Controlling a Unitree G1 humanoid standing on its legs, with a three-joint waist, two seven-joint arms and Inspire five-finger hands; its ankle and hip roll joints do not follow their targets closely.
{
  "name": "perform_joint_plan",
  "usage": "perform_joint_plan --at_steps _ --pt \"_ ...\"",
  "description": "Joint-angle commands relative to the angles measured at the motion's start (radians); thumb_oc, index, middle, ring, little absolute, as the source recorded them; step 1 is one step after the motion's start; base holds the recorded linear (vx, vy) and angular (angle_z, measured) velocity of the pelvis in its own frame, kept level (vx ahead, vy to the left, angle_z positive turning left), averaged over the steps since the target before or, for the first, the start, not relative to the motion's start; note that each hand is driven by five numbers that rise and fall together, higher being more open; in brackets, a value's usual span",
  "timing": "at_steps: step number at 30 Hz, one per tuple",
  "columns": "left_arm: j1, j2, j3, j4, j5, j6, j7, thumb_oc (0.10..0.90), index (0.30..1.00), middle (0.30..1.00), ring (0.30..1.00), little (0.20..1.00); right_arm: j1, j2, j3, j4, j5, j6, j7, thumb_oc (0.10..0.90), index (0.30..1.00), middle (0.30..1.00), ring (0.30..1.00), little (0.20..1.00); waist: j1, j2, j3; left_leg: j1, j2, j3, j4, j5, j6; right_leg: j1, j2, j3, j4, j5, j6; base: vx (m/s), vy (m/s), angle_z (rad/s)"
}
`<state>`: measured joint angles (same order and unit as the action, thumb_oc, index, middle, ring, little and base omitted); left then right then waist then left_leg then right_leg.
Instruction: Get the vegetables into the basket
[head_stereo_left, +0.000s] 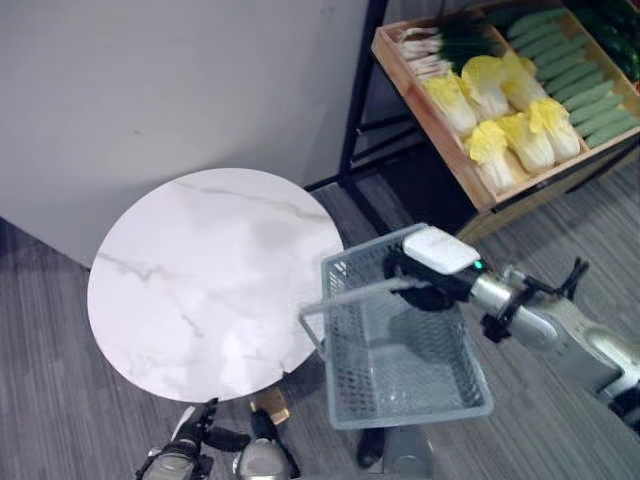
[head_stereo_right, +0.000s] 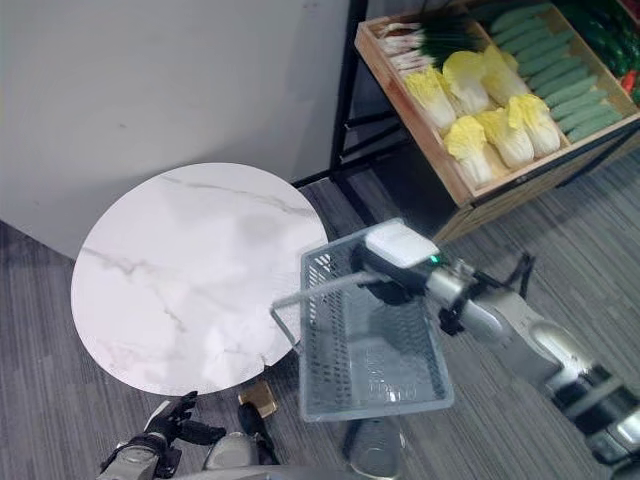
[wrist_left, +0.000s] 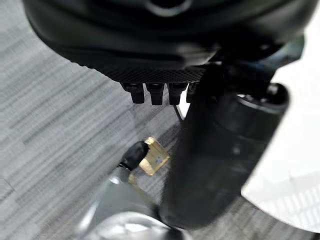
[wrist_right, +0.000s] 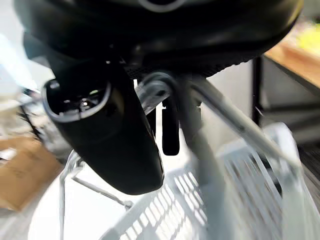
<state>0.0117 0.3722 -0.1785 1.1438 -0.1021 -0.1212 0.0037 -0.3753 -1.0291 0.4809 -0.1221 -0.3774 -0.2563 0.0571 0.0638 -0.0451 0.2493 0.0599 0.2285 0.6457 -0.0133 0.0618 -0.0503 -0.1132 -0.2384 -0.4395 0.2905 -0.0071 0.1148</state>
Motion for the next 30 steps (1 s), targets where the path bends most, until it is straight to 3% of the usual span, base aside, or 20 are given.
perform_joint_plan --at_steps 1,3,6,9,20,25,26,27,28,30 --pt "0.016 -0.028 0.004 0.033 0.001 -0.014 0.000 0.900 1.000 1.000 1.000 1.000 -0.113 0.039 -0.062 -0.071 0.060 -0.040 -0.089 0.400 0.300 0.300 0.300 0.300 0.016 -0.046 -0.094 -0.059 -0.097 0.026 -0.032 0.003 -0.007 0.191 -0.104 0.001 -0.120 0.173 0.140 -0.07 -0.119 -0.81" --pt "0.022 -0.034 0.012 0.040 0.006 -0.013 -0.001 0.900 1.000 1.000 1.000 1.000 -0.117 0.042 -0.056 -0.077 0.064 -0.042 -0.084 0.400 0.300 0.300 0.300 0.300 0.016 -0.043 -0.093 -0.058 -0.076 0.055 -0.013 0.014 -0.022 0.205 -0.090 -0.036 -0.166 0.156 0.137 -0.04 -0.123 -0.59" --pt "0.023 -0.043 0.013 0.046 0.014 -0.014 -0.005 0.900 1.000 1.000 1.000 1.000 -0.106 0.031 -0.066 -0.085 0.072 -0.045 -0.079 0.400 0.300 0.300 0.300 0.300 0.002 -0.036 -0.090 -0.063 -0.053 0.067 0.007 0.029 -0.040 0.217 -0.061 -0.039 -0.208 0.112 0.124 -0.03 -0.136 -0.74" --pt "0.024 -0.061 0.022 0.062 0.031 -0.012 -0.007 0.900 1.000 1.000 1.000 1.000 -0.062 0.009 -0.099 -0.104 0.080 -0.051 -0.083 0.400 0.300 0.300 0.300 0.300 -0.027 -0.012 -0.079 -0.064 0.006 0.095 0.029 0.077 -0.082 0.243 0.000 -0.024 -0.286 0.043 0.093 -0.05 -0.193 -0.21" --pt "0.017 -0.092 0.016 0.079 0.062 -0.012 -0.003 0.900 1.000 1.000 1.000 1.000 0.076 -0.057 -0.207 -0.141 0.072 -0.063 -0.097 0.400 0.300 0.300 0.300 0.300 -0.082 0.039 -0.064 -0.029 0.097 0.119 0.014 0.180 -0.153 0.245 0.085 0.023 -0.297 -0.011 0.049 -0.03 -0.141 -0.25" --pt "-0.003 -0.098 0.008 0.062 0.068 -0.012 0.007 0.900 1.000 1.000 1.000 1.000 0.162 -0.074 -0.280 -0.161 0.074 -0.069 -0.105 0.400 0.300 0.300 0.300 0.300 -0.096 0.052 -0.046 -0.044 0.152 0.082 0.073 0.204 -0.187 0.253 0.123 0.040 -0.289 -0.040 0.017 -0.03 -0.192 -0.10" --pt "-0.006 -0.096 0.008 0.050 0.065 -0.014 0.010 0.900 1.000 1.000 1.000 1.000 0.165 -0.077 -0.285 -0.164 0.073 -0.071 -0.105 0.400 0.300 0.300 0.300 0.300 -0.083 0.048 -0.038 -0.059 0.141 0.011 0.106 0.191 -0.186 0.252 0.129 0.060 -0.291 -0.047 0.012 -0.01 -0.091 -0.05" --pt "-0.003 -0.097 0.010 0.035 0.055 -0.021 0.018 0.900 1.000 1.000 1.000 1.000 0.158 -0.080 -0.278 -0.163 0.070 -0.070 -0.107 0.400 0.300 0.300 0.300 0.300 -0.058 0.051 -0.028 -0.085 0.099 -0.126 0.124 0.175 -0.174 0.247 0.133 0.087 -0.290 -0.051 0.009 -0.07 -0.041 -0.13" --pt "0.004 -0.105 0.004 0.019 0.041 -0.026 0.029 0.900 1.000 1.000 1.000 1.000 0.145 -0.074 -0.260 -0.151 0.073 -0.072 -0.113 0.400 0.300 0.300 0.300 0.300 -0.041 0.054 -0.022 -0.122 0.050 -0.246 0.110 0.150 -0.134 0.227 0.129 0.109 -0.287 -0.035 0.005 -0.07 0.001 -0.77" --pt "0.018 -0.103 0.006 0.014 0.024 -0.028 0.036 0.900 1.000 1.000 1.000 1.000 0.117 -0.074 -0.233 -0.135 0.078 -0.071 -0.110 0.400 0.300 0.300 0.300 0.300 -0.025 0.045 -0.032 -0.141 0.010 -0.385 0.050 0.118 -0.110 0.202 0.121 0.163 -0.283 -0.021 0.013 0.01 0.005 -1.08"
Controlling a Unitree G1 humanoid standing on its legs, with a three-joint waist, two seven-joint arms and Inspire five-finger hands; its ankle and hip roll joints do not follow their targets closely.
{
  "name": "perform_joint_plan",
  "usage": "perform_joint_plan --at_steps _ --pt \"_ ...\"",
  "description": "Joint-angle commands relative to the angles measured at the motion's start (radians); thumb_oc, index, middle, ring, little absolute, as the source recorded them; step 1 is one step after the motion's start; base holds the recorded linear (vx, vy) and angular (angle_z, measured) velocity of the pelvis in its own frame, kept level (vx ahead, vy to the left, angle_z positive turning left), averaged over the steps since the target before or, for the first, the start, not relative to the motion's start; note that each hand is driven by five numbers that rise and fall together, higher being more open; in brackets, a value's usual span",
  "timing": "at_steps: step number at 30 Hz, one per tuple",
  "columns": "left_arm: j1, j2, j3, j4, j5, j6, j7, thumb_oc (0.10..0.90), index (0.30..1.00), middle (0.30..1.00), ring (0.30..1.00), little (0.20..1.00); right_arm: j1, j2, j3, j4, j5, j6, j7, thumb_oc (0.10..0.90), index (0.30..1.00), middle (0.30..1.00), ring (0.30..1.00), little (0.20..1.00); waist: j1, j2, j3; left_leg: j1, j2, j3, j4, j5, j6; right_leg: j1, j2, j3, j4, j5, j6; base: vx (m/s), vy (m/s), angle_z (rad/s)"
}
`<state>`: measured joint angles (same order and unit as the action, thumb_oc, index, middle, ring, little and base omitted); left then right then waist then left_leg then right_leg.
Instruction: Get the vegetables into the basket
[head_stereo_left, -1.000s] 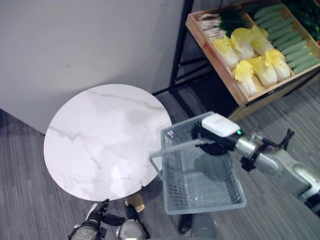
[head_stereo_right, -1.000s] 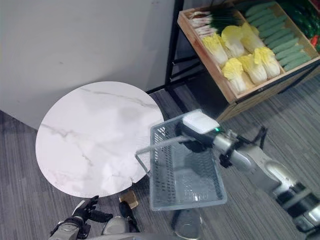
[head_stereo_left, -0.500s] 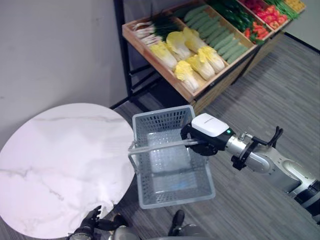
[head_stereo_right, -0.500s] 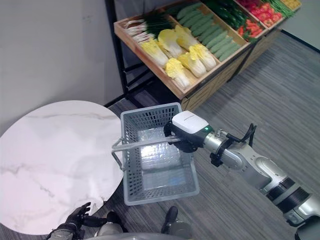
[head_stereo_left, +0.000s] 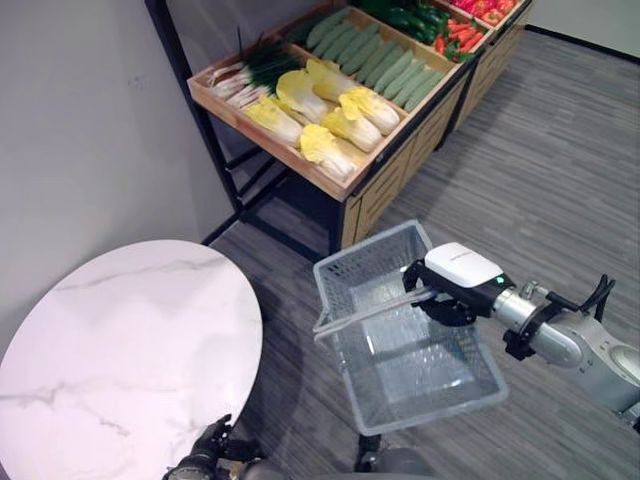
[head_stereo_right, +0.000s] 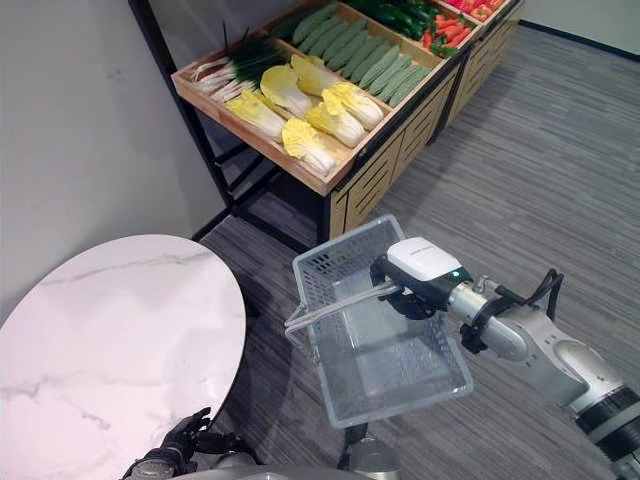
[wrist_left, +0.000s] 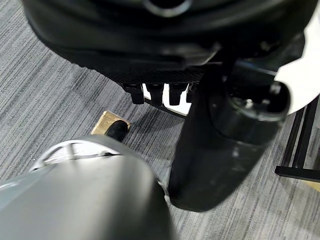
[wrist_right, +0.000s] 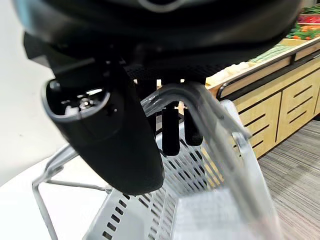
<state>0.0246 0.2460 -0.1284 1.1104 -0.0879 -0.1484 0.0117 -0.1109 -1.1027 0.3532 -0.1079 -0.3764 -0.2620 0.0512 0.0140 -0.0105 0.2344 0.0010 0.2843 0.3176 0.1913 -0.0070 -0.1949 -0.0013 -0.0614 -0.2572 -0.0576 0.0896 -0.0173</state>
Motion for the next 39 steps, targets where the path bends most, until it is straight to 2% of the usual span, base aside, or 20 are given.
perform_joint_plan --at_steps 1,3,4,5,11,15,18,19,24,25,26,27,29,30,31,32,35,39 --pt "0.008 0.024 -0.047 0.043 0.001 -0.002 0.030 0.900 1.000 1.000 1.000 1.000 -0.156 0.002 -0.096 -0.143 0.081 -0.065 -0.102 0.400 0.300 0.300 0.300 0.300 0.033 0.006 -0.018 -0.091 -0.053 -0.115 -0.171 0.188 0.035 0.082 -0.057 0.005 0.068 -0.112 0.147 0.10 -0.004 -0.74" --pt "0.013 0.028 -0.054 0.029 -0.009 -0.009 0.032 0.900 1.000 1.000 1.000 1.000 -0.177 0.012 -0.083 -0.125 0.095 -0.065 -0.100 0.400 0.300 0.300 0.300 0.300 0.050 0.002 -0.019 -0.110 -0.085 -0.231 -0.206 0.186 0.034 0.069 -0.051 0.057 0.072 -0.107 0.152 0.10 0.004 -1.04" --pt "0.014 0.030 -0.060 0.025 -0.017 -0.010 0.035 0.900 1.000 1.000 1.000 1.000 -0.193 0.024 -0.069 -0.119 0.105 -0.067 -0.098 0.400 0.300 0.300 0.300 0.300 0.061 0.002 -0.016 -0.111 -0.118 -0.292 -0.204 0.163 0.042 0.064 -0.044 0.104 0.083 -0.114 0.154 0.06 0.018 -1.14" --pt "0.014 0.030 -0.059 0.025 -0.017 -0.010 0.035 0.900 1.000 1.000 1.000 1.000 -0.195 0.024 -0.067 -0.118 0.105 -0.067 -0.098 0.400 0.300 0.300 0.300 0.300 0.062 0.002 -0.017 -0.114 -0.117 -0.291 -0.203 0.165 0.043 0.060 -0.044 0.106 0.084 -0.112 0.154 0.08 0.066 -0.92" --pt "0.009 0.030 -0.078 0.042 0.012 -0.007 0.019 0.900 1.000 1.000 1.000 1.000 -0.115 0.024 -0.111 -0.129 0.103 -0.060 -0.076 0.400 0.300 0.300 0.300 0.300 0.029 -0.010 -0.034 -0.067 -0.148 -0.217 -0.188 0.114 0.076 0.048 -0.083 0.165 0.101 -0.112 0.174 0.08 0.183 -0.77" --pt "0.000 0.034 -0.080 0.049 0.029 -0.007 0.015 0.900 1.000 1.000 1.000 1.000 -0.105 0.039 -0.114 -0.111 0.099 -0.051 -0.078 0.400 0.300 0.300 0.300 0.300 0.023 -0.020 -0.037 -0.049 -0.166 -0.150 -0.179 0.077 0.106 0.007 -0.109 0.220 0.106 -0.086 0.198 0.03 0.197 -0.35" --pt "-0.003 0.036 -0.079 0.046 0.028 -0.009 0.014 0.900 1.000 1.000 1.000 1.000 -0.098 0.052 -0.121 -0.100 0.098 -0.045 -0.081 0.400 0.300 0.300 0.300 0.300 0.019 -0.021 -0.038 -0.040 -0.175 -0.127 -0.174 0.061 0.114 -0.004 -0.121 0.234 0.107 -0.075 0.208 0.02 0.160 -0.31" --pt "-0.006 0.041 -0.076 0.039 0.027 -0.013 0.016 0.900 1.000 1.000 1.000 1.000 -0.075 0.070 -0.143 -0.084 0.105 -0.042 -0.089 0.400 0.300 0.300 0.300 0.300 0.010 -0.023 -0.035 -0.032 -0.187 -0.104 -0.163 0.040 0.124 -0.017 -0.134 0.251 0.116 -0.062 0.221 0.01 0.178 -0.34" --pt "-0.015 0.055 -0.066 0.016 0.028 -0.018 0.018 0.900 1.000 1.000 1.000 1.000 0.017 0.074 -0.222 -0.055 0.065 -0.033 -0.117 0.400 0.300 0.300 0.300 0.300 -0.018 -0.032 -0.028 -0.013 -0.219 -0.049 -0.193 0.030 0.144 -0.077 -0.158 0.302 0.113 0.030 0.267 -0.05 0.170 -0.37" --pt "-0.020 0.062 -0.066 0.013 0.042 -0.019 0.021 0.900 1.000 1.000 1.000 1.000 0.034 0.078 -0.234 -0.042 0.050 -0.030 -0.124 0.400 0.300 0.300 0.300 0.300 -0.025 -0.033 -0.024 -0.003 -0.220 -0.031 -0.212 0.030 0.145 -0.087 -0.162 0.300 0.109 0.046 0.277 -0.13 0.110 -0.60" --pt "-0.027 0.078 -0.071 -0.006 0.063 -0.020 0.029 0.900 1.000 1.000 1.000 1.000 0.063 0.081 -0.254 -0.024 0.023 -0.025 -0.138 0.400 0.300 0.300 0.300 0.300 -0.023 -0.034 -0.017 0.006 -0.212 -0.001 -0.235 0.040 0.148 -0.114 -0.162 0.268 0.130 0.062 0.276 -0.11 0.073 -0.74" --pt "-0.028 0.078 -0.071 -0.006 0.063 -0.020 0.029 0.900 1.000 1.000 1.000 1.000 0.064 0.081 -0.256 -0.025 0.023 -0.025 -0.138 0.400 0.300 0.300 0.300 0.300 -0.021 -0.035 -0.019 0.003 -0.212 0.001 -0.236 0.043 0.148 -0.118 -0.161 0.271 0.129 0.066 0.276 -0.12 0.035 -0.87" --pt "-0.024 0.103 -0.080 -0.038 0.097 -0.027 0.040 0.900 1.000 1.000 1.000 1.000 0.110 0.081 -0.284 0.018 0.012 -0.025 -0.149 0.400 0.300 0.300 0.300 0.300 -0.005 -0.029 -0.017 0.016 -0.191 0.046 -0.255 0.050 0.145 -0.104 -0.197 0.115 0.168 0.042 0.258 -0.09 0.007 -0.87" --pt "-0.016 0.109 -0.083 -0.044 0.119 -0.029 0.041 0.900 1.000 1.000 1.000 1.000 0.158 0.087 -0.308 0.048 -0.005 -0.027 -0.155 0.400 0.300 0.300 0.300 0.300 -0.009 -0.034 -0.023 0.023 -0.184 0.067 -0.263 0.055 0.139 -0.089 -0.210 0.062 0.168 0.050 0.255 -0.06 -0.010 -0.87" --pt "-0.016 0.109 -0.085 -0.044 0.119 -0.029 0.041 0.900 1.000 1.000 1.000 1.000 0.161 0.087 -0.311 0.046 -0.005 -0.027 -0.155 0.400 0.300 0.300 0.300 0.300 -0.008 -0.034 -0.022 0.024 -0.184 0.066 -0.263 0.055 0.139 -0.087 -0.210 0.061 0.167 0.051 0.255 -0.05 -0.024 -0.61" --pt "-0.015 0.113 -0.081 -0.045 0.141 -0.030 0.055 0.900 1.000 1.000 1.000 1.000 0.186 0.102 -0.319 0.078 -0.010 -0.023 -0.161 0.400 0.300 0.300 0.300 0.300 -0.006 -0.040 -0.028 0.028 -0.180 0.080 -0.263 0.057 0.136 -0.081 -0.221 0.032 0.159 0.062 0.256 -0.01 -0.034 -0.09" --pt "-0.004 0.112 -0.077 -0.059 0.184 -0.038 0.079 0.900 1.000 1.000 1.000 1.000 0.280 0.144 -0.363 0.139 -0.041 -0.020 -0.181 0.400 0.300 0.300 0.300 0.300 0.004 -0.060 -0.052 0.037 -0.185 0.096 -0.265 0.056 0.127 -0.055 -0.223 0.007 0.099 0.079 0.268 0.02 -0.094 -0.37" --pt "0.001 0.096 -0.045 -0.035 0.184 -0.039 0.108 0.900 1.000 1.000 1.000 1.000 0.347 0.206 -0.382 0.223 -0.040 -0.016 -0.208 0.400 0.300 0.300 0.300 0.300 0.005 -0.064 -0.067 0.050 -0.166 0.098 -0.266 0.071 0.107 -0.016 -0.199 -0.010 0.032 0.062 0.260 0.04 -0.156 -0.15"
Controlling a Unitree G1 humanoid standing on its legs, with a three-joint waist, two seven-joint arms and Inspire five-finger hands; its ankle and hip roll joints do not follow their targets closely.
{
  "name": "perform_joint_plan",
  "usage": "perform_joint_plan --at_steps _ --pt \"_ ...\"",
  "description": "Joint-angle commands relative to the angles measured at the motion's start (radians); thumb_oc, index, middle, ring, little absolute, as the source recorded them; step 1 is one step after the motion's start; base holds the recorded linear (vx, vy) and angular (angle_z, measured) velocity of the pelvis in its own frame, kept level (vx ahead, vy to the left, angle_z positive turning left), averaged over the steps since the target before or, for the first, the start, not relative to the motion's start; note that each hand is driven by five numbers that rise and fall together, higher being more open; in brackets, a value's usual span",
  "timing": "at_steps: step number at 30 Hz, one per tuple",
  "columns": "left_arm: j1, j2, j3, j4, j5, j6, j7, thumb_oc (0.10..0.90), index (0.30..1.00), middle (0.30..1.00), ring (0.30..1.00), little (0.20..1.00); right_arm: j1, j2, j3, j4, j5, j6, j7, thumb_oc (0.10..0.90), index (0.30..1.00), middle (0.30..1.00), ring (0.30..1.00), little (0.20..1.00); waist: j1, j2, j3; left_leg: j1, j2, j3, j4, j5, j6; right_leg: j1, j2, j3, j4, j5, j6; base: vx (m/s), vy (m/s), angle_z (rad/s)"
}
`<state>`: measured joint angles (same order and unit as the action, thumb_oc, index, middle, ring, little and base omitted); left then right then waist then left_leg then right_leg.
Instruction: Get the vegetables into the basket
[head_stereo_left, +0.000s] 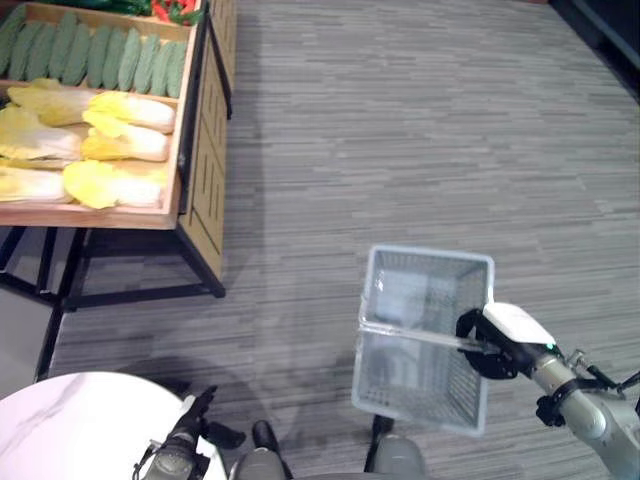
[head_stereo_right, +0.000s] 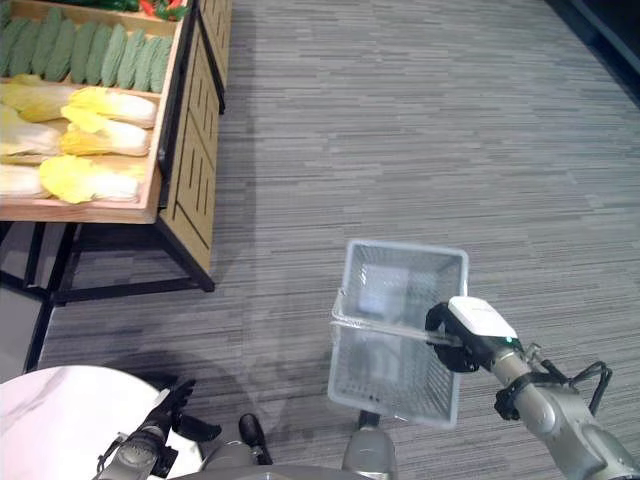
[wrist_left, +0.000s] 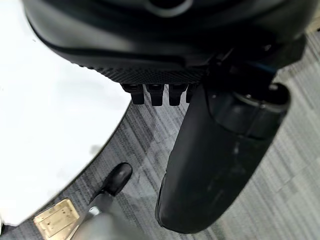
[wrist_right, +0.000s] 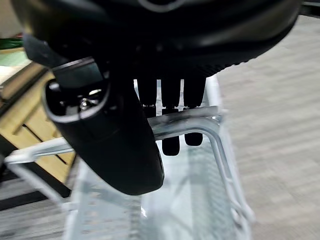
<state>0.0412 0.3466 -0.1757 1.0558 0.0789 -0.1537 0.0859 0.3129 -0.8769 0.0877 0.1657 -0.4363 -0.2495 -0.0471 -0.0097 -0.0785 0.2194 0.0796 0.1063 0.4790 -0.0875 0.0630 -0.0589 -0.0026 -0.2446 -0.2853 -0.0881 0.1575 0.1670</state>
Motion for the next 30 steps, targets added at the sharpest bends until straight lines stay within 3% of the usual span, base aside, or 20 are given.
perform_joint_plan --at_steps 1,9,16,24,29,30 --pt "-0.014 -0.008 0.003 0.018 0.018 -0.035 0.039 0.900 1.000 1.000 1.000 1.000 -0.068 -0.010 -0.105 -0.004 0.011 -0.023 -0.112 0.400 0.300 0.300 0.300 0.300 0.032 0.006 -0.056 -0.025 0.020 -0.066 0.011 0.010 -0.037 -0.004 -0.006 0.011 0.056 -0.015 0.071 0.05 -0.151 -0.13" --pt "0.016 -0.007 -0.039 -0.033 0.050 -0.065 0.054 0.900 1.000 1.000 1.000 1.000 -0.067 0.075 -0.045 0.310 0.008 0.002 -0.179 0.400 0.300 0.300 0.300 0.300 0.025 0.027 -0.072 -0.021 0.060 -0.101 0.000 0.051 -0.069 0.042 0.047 -0.009 0.019 -0.047 0.046 0.02 -0.116 0.05" --pt "0.025 -0.048 -0.009 0.038 -0.029 -0.025 0.012 0.900 1.000 1.000 1.000 1.000 -0.105 0.173 -0.031 0.606 0.105 0.047 -0.198 0.400 0.300 0.300 0.300 0.300 0.011 0.054 -0.086 -0.014 0.069 -0.106 0.000 0.056 -0.079 0.055 0.059 -0.002 0.008 -0.052 0.038 0.03 -0.026 0.05" --pt "0.034 -0.072 -0.011 0.038 -0.091 -0.007 -0.017 0.900 1.000 1.000 1.000 1.000 -0.146 0.259 -0.046 0.767 0.204 0.085 -0.202 0.400 0.300 0.300 0.300 0.300 0.001 0.079 -0.086 0.004 0.079 -0.109 0.000 0.058 -0.079 0.048 0.069 0.016 0.062 -0.086 0.017 0.03 -0.017 -0.01" --pt "0.017 -0.065 -0.030 0.018 -0.089 -0.004 -0.007 0.900 1.000 1.000 1.000 1.000 -0.174 0.284 -0.018 0.825 0.217 0.092 -0.206 0.400 0.300 0.300 0.300 0.300 0.004 0.093 -0.062 0.008 0.103 -0.121 0.005 0.076 -0.085 0.013 0.091 0.035 0.150 -0.140 -0.009 0.01 -0.122 -0.01" --pt "0.003 -0.060 -0.023 0.021 -0.097 0.000 0.011 0.900 1.000 1.000 1.000 1.000 -0.170 0.303 -0.009 0.824 0.231 0.089 -0.213 0.400 0.300 0.300 0.300 0.300 0.006 0.093 -0.046 0.002 0.126 -0.135 0.045 0.085 -0.094 0.017 0.111 0.038 0.169 -0.170 -0.030 0.02 -0.193 0.01"
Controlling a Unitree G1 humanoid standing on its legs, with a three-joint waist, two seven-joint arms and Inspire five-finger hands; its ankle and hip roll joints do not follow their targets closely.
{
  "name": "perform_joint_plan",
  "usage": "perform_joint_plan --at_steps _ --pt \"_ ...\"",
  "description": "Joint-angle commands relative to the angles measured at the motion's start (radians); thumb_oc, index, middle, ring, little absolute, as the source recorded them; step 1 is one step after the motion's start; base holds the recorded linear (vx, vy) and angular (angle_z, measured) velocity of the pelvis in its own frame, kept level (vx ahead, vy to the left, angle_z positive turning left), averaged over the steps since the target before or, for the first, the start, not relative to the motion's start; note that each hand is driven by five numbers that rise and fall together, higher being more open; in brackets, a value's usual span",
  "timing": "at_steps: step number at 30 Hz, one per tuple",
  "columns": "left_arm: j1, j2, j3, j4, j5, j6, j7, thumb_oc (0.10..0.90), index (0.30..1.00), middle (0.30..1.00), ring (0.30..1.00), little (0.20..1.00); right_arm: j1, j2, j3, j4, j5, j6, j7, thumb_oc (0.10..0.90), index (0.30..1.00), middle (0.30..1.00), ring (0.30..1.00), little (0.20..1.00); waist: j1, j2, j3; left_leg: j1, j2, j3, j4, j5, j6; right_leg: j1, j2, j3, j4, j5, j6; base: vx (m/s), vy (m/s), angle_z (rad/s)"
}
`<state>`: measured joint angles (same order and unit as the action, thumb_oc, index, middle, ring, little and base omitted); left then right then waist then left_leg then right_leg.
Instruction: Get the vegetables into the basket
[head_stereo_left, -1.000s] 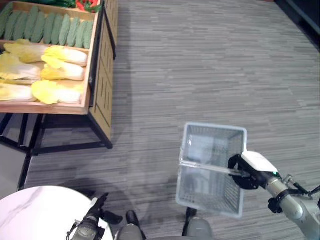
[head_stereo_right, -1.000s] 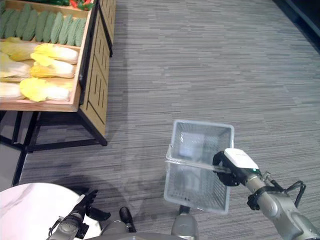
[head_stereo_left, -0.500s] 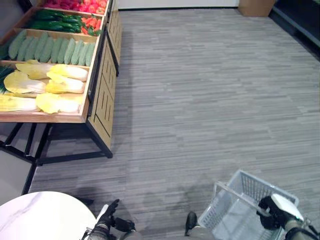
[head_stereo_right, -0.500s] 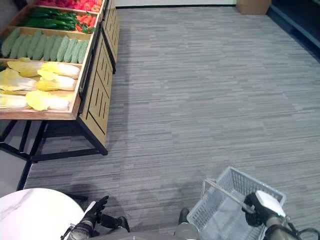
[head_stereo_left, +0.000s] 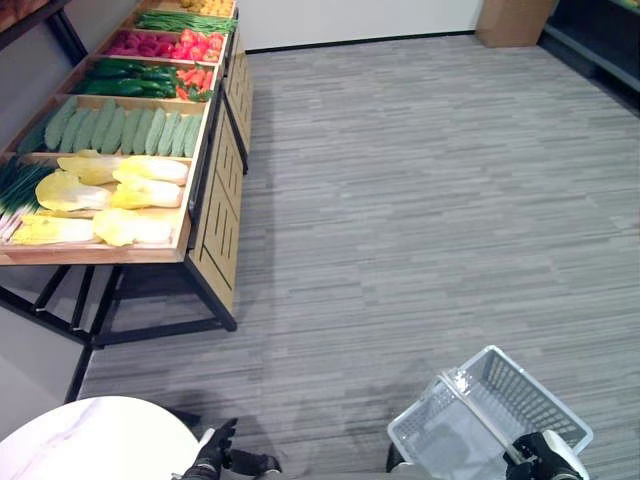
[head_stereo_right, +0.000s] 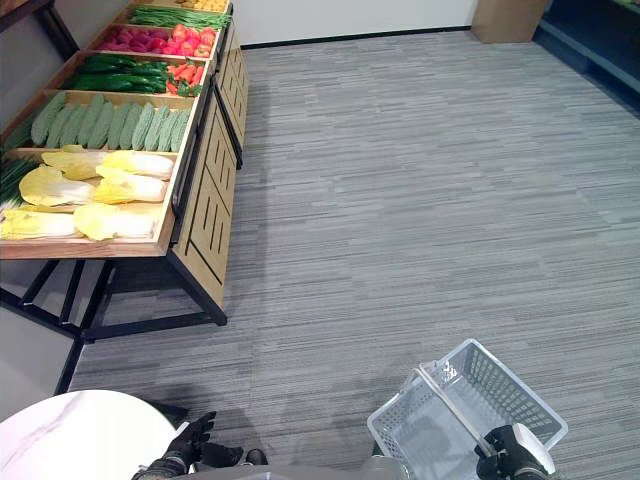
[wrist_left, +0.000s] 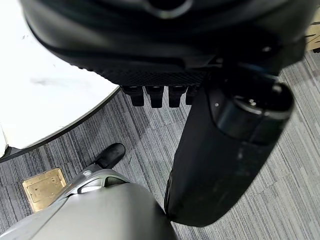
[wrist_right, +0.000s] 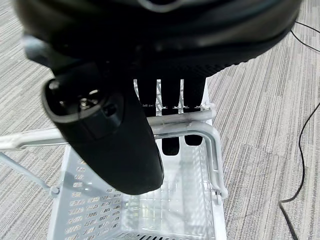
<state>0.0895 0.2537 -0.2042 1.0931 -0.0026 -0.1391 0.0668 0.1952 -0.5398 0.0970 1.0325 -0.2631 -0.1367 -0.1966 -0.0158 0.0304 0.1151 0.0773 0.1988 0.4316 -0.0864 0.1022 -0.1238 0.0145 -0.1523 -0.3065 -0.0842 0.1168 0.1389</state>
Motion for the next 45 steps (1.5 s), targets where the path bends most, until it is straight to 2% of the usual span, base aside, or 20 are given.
perform_joint_plan --at_steps 1,4,5,7,8,10,12,13,16,20,23,26,29,30,33,35,37,40,43,45 --pt "-0.045 0.033 0.006 -0.016 -0.016 -0.014 0.031 0.900 1.000 1.000 1.000 1.000 -0.052 -0.034 -0.019 -0.043 0.058 -0.024 -0.064 0.400 0.300 0.300 0.300 0.300 0.012 -0.015 0.057 0.000 0.035 -0.088 0.046 0.047 -0.030 -0.003 0.020 0.059 0.163 -0.126 -0.003 0.04 -0.289 0.06" --pt "-0.055 0.036 0.006 -0.028 -0.028 -0.015 0.039 0.900 1.000 1.000 1.000 1.000 -0.038 -0.027 -0.020 -0.037 0.070 -0.028 -0.070 0.400 0.300 0.300 0.300 0.300 0.019 -0.022 0.078 -0.064 0.064 -0.132 0.194 0.077 -0.046 0.020 0.045 0.058 0.158 -0.145 -0.034 0.04 -0.232 0.05" --pt "-0.061 0.032 0.004 -0.031 -0.046 -0.019 0.043 0.900 1.000 1.000 1.000 1.000 -0.029 -0.027 -0.020 -0.044 0.075 -0.029 -0.071 0.400 0.300 0.300 0.300 0.300 0.027 -0.033 0.104 -0.118 0.060 -0.188 0.310 0.100 -0.047 0.038 0.051 0.062 0.165 -0.163 -0.054 0.04 -0.211 0.01" --pt "-0.065 0.032 0.002 -0.033 -0.050 -0.018 0.047 0.900 1.000 1.000 1.000 1.000 -0.024 -0.028 -0.020 -0.055 0.075 -0.023 -0.072 0.400 0.300 0.300 0.300 0.300 0.031 -0.036 0.109 -0.143 0.042 -0.220 0.319 0.106 -0.041 0.041 0.048 0.063 0.164 -0.165 -0.055 0.07 -0.109 0.03" --pt "-0.070 0.029 -0.001 -0.033 -0.052 -0.017 0.053 0.900 1.000 1.000 1.000 1.000 -0.023 -0.027 -0.021 -0.041 0.080 -0.023 -0.074 0.400 0.300 0.300 0.300 0.300 0.041 -0.037 0.116 -0.174 0.010 -0.247 0.296 0.090 -0.031 0.052 0.045 0.066 0.160 -0.172 -0.050 0.13 -0.066 -0.01" --pt "-0.070 0.024 0.000 -0.022 -0.052 -0.017 0.061 0.900 1.000 1.000 1.000 1.000 -0.019 -0.023 -0.029 -0.035 0.090 -0.025 -0.079 0.400 0.300 0.300 0.300 0.300 0.043 -0.043 0.109 -0.212 -0.015 -0.243 0.235 0.072 -0.017 0.068 0.044 0.073 0.145 -0.175 -0.043 0.19 -0.028 0.15" --pt "-0.069 0.019 -0.005 -0.012 -0.033 -0.016 0.071 0.900 1.000 1.000 1.000 1.000 -0.015 -0.023 -0.029 -0.034 0.090 -0.026 -0.086 0.400 0.300 0.300 0.300 0.300 0.053 -0.037 0.104 -0.252 -0.015 -0.242 0.166 0.109 -0.020 0.083 0.052 0.077 0.139 -0.185 -0.038 0.27 0.034 -0.01" --pt "-0.078 0.012 -0.008 0.001 -0.023 -0.016 0.083 0.900 1.000 1.000 1.000 1.000 -0.021 -0.022 -0.022 -0.031 0.093 -0.027 -0.094 0.400 0.300 0.300 0.300 0.300 0.068 -0.028 0.106 -0.268 -0.018 -0.267 0.074 0.154 -0.026 0.102 0.062 0.091 0.143 -0.200 -0.033 0.32 0.074 -0.19" --pt "-0.071 0.011 -0.005 0.005 -0.028 -0.016 0.093 0.900 1.000 1.000 1.000 1.000 -0.039 -0.014 -0.004 -0.022 0.094 -0.027 -0.092 0.400 0.300 0.300 0.300 0.300 0.088 -0.029 0.096 -0.258 -0.041 -0.319 0.045 0.139 -0.015 0.131 0.068 0.127 0.149 -0.227 -0.021 0.31 0.091 -0.34" --pt "-0.068 0.020 0.000 0.020 -0.015 -0.020 0.091 0.900 1.000 1.000 1.000 1.000 -0.034 0.006 -0.009 -0.005 0.101 -0.026 -0.091 0.400 0.300 0.300 0.300 0.300 0.090 -0.047 0.067 -0.230 -0.068 -0.264 0.040 0.113 0.016 0.148 0.033 0.147 0.157 -0.227 0.002 0.28 0.177 -0.70" --pt "-0.063 0.026 0.002 0.016 -0.012 -0.023 0.090 0.900 1.000 1.000 1.000 1.000 -0.042 0.016 -0.003 -0.007 0.099 -0.023 -0.088 0.400 0.300 0.300 0.300 0.300 0.092 -0.057 0.062 -0.225 -0.086 -0.241 0.056 0.085 0.035 0.140 0.008 0.163 0.170 -0.204 0.021 0.19 0.166 -0.16" --pt "-0.065 0.038 -0.004 -0.006 -0.013 -0.026 0.086 0.900 1.000 1.000 1.000 1.000 -0.079 0.023 0.012 0.019 0.091 -0.016 -0.088 0.400 0.300 0.300 0.300 0.300 0.099 -0.077 0.055 -0.198 -0.127 -0.198 0.063 0.025 0.078 0.073 -0.038 0.198 0.261 -0.112 0.064 0.18 0.206 -0.35" --pt "-0.078 0.049 -0.012 -0.025 -0.010 -0.022 0.089 0.900 1.000 1.000 1.000 1.000 -0.123 0.027 0.021 0.011 0.103 -0.013 -0.095 0.400 0.300 0.300 0.300 0.300 0.097 -0.065 0.076 -0.160 -0.139 -0.174 0.050 -0.004 0.106 -0.025 -0.039 0.213 0.452 -0.025 0.090 0.11 0.202 -0.35" --pt "-0.085 0.054 -0.011 -0.030 -0.019 -0.021 0.090 0.900 1.000 1.000 1.000 1.000 -0.136 0.030 0.033 0.011 0.100 -0.010 -0.095 0.400 0.300 0.300 0.300 0.300 0.088 -0.051 0.094 -0.118 -0.138 -0.170 0.043 -0.027 0.115 -0.084 -0.038 0.197 0.528 0.003 0.095 0.12 0.158 -0.46" --pt "-0.088 0.059 -0.007 -0.045 -0.025 -0.020 0.094 0.900 1.000 1.000 1.000 1.000 -0.133 0.029 0.033 -0.007 0.092 -0.008 -0.095 0.400 0.300 0.300 0.300 0.300 0.081 -0.046 0.105 -0.096 -0.139 -0.164 0.037 -0.035 0.114 -0.122 -0.045 0.177 0.532 -0.006 0.086 0.13 0.075 -0.03" --pt "-0.098 0.058 -0.003 -0.036 -0.030 -0.025 0.094 0.900 1.000 1.000 1.000 1.000 -0.132 0.023 0.025 -0.001 0.095 -0.009 -0.101 0.400 0.300 0.300 0.300 0.300 0.061 -0.037 0.126 -0.056 -0.143 -0.168 0.035 -0.054 0.100 -0.165 -0.059 0.123 0.414 -0.034 0.064 0.26 -0.050 0.22" --pt "-0.115 0.049 -0.002 -0.004 -0.021 -0.025 0.099 0.900 1.000 1.000 1.000 1.000 -0.137 0.024 0.027 -0.001 0.096 -0.005 -0.108 0.400 0.300 0.300 0.300 0.300 0.042 -0.043 0.139 -0.032 -0.141 -0.187 0.057 -0.090 0.072 -0.220 -0.097 0.139 0.210 0.006 0.070 0.25 -0.163 0.14" --pt "-0.122 0.042 -0.001 0.022 -0.007 -0.025 0.103 0.900 1.000 1.000 1.000 1.000 -0.128 0.028 0.027 -0.004 0.090 -0.004 -0.107 0.400 0.300 0.300 0.300 0.300 0.023 -0.049 0.138 0.003 -0.136 -0.212 0.067 -0.118 0.055 -0.239 -0.121 0.174 0.132 0.058 0.092 0.26 -0.183 0.29" --pt "-0.104 0.032 -0.001 0.025 -0.008 -0.029 0.100 0.900 1.000 1.000 1.000 1.000 -0.114 0.034 0.028 0.013 0.094 -0.005 -0.105 0.400 0.300 0.300 0.300 0.300 0.015 -0.053 0.123 0.035 -0.127 -0.235 0.080 -0.140 0.040 -0.216 -0.104 0.192 0.140 0.061 0.090 0.24 -0.195 0.55" --pt "-0.093 0.024 0.005 0.040 -0.014 -0.025 0.099 0.900 1.000 1.000 1.000 1.000 -0.123 0.013 0.033 0.012 0.094 -0.007 -0.097 0.400 0.300 0.300 0.300 0.300 0.016 -0.037 0.110 0.035 -0.094 -0.256 0.100 -0.110 0.014 -0.202 -0.074 0.166 0.152 0.041 0.067 0.23 -0.368 0.56"
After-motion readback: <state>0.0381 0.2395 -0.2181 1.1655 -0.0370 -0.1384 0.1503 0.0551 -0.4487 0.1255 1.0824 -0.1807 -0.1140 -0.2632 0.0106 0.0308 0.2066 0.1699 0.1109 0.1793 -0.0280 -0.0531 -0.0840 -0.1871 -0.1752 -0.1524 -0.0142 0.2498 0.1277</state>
